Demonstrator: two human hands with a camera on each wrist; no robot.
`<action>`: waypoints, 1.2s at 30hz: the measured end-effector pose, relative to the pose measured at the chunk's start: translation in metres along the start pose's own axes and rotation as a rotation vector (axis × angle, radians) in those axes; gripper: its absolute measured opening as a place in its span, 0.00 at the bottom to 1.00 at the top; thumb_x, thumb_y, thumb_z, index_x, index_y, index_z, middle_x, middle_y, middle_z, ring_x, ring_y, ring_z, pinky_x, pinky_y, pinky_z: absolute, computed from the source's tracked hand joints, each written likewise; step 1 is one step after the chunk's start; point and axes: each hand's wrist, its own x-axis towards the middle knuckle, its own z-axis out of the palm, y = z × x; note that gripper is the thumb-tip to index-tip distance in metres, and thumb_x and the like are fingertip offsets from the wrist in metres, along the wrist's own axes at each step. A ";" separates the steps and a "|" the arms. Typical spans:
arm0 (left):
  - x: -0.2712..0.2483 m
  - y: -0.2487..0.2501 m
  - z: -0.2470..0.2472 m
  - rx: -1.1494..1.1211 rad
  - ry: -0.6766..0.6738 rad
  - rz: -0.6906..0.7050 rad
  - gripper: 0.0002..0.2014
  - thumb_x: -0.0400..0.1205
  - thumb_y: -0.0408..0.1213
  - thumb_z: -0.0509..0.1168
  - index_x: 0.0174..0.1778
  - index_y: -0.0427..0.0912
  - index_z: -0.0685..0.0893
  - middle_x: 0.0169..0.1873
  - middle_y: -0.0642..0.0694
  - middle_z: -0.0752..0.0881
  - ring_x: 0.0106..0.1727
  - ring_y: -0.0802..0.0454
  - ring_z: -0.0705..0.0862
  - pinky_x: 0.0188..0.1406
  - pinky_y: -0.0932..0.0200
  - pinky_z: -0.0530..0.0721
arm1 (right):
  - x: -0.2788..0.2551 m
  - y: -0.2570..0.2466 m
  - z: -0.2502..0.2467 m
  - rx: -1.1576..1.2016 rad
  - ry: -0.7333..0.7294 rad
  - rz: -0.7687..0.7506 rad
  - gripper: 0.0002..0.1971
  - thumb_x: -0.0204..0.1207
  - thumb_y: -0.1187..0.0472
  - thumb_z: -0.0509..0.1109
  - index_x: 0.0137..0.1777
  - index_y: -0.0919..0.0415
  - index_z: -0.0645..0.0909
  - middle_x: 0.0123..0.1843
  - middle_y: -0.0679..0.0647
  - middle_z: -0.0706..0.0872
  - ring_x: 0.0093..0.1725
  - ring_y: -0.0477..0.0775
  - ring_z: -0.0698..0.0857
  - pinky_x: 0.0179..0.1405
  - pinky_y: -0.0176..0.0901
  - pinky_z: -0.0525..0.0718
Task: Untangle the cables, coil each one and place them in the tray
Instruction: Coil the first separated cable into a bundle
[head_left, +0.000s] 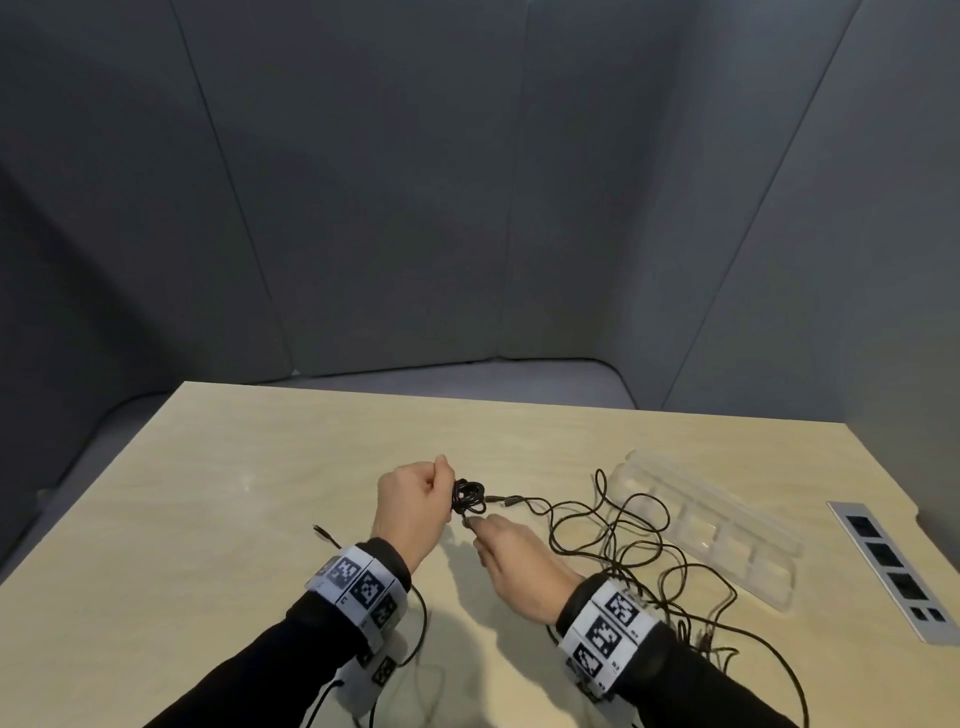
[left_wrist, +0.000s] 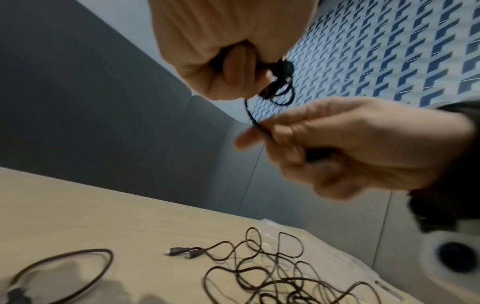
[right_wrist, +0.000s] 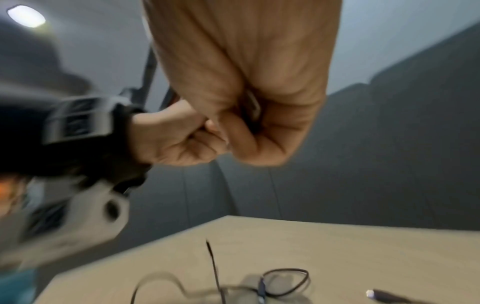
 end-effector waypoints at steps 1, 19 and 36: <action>0.000 -0.002 0.000 0.064 -0.018 0.032 0.28 0.84 0.40 0.58 0.15 0.39 0.66 0.12 0.41 0.70 0.18 0.51 0.65 0.25 0.52 0.71 | -0.003 -0.002 0.005 -0.068 -0.026 -0.005 0.09 0.82 0.65 0.54 0.56 0.64 0.75 0.51 0.62 0.80 0.50 0.63 0.81 0.49 0.51 0.78; -0.019 -0.003 0.002 -0.253 -0.436 0.087 0.26 0.86 0.45 0.53 0.19 0.50 0.77 0.15 0.50 0.79 0.19 0.52 0.75 0.26 0.62 0.75 | 0.014 0.021 -0.064 0.521 0.190 -0.163 0.02 0.73 0.63 0.75 0.43 0.57 0.88 0.38 0.44 0.86 0.39 0.47 0.84 0.42 0.38 0.80; -0.003 0.015 0.018 -0.078 -0.002 -0.243 0.27 0.83 0.37 0.54 0.15 0.39 0.73 0.12 0.50 0.76 0.20 0.54 0.75 0.33 0.56 0.73 | -0.014 -0.002 -0.018 0.561 0.488 -0.051 0.04 0.69 0.64 0.77 0.37 0.54 0.89 0.28 0.44 0.81 0.26 0.42 0.74 0.31 0.31 0.74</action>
